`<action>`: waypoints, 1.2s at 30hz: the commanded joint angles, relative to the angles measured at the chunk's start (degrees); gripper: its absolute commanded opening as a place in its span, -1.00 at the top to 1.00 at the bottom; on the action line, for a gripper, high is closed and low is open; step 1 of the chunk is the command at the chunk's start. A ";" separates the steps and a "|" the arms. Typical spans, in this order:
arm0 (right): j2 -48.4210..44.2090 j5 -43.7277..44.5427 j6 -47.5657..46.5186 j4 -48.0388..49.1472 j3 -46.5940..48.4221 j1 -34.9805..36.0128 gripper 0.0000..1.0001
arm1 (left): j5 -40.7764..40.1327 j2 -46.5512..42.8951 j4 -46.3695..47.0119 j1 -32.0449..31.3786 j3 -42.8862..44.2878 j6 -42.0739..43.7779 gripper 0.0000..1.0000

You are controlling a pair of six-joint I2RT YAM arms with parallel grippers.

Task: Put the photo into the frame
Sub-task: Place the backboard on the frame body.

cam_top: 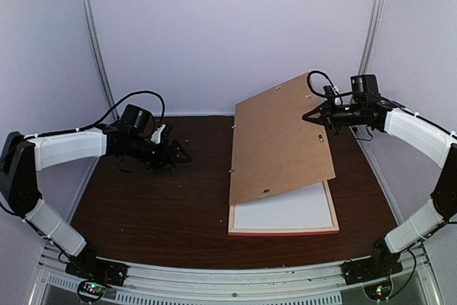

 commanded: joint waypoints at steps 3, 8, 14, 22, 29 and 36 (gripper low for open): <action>-5.05 -6.23 0.08 3.46 -4.02 -6.37 1.00 | -1.49 3.45 4.76 -3.21 1.01 -0.42 -0.57; -7.56 -8.42 -0.07 4.43 -8.38 -10.11 1.00 | -5.07 8.74 2.21 -6.65 5.59 1.82 -0.56; -8.10 -10.14 0.52 7.65 -13.93 -11.04 1.00 | -8.66 15.32 0.63 -10.77 11.62 3.49 -0.53; -5.45 -12.76 2.13 13.23 -16.96 -12.83 1.00 | -9.94 20.45 2.39 -12.96 15.00 3.38 -0.52; -2.94 -13.36 2.56 16.53 -18.45 -12.89 1.00 | -9.29 22.77 4.16 -13.16 16.17 2.70 -0.53; 0.79 -14.35 3.60 19.27 -18.67 -12.85 1.00 | -9.18 23.70 4.68 -13.21 16.74 2.40 -0.53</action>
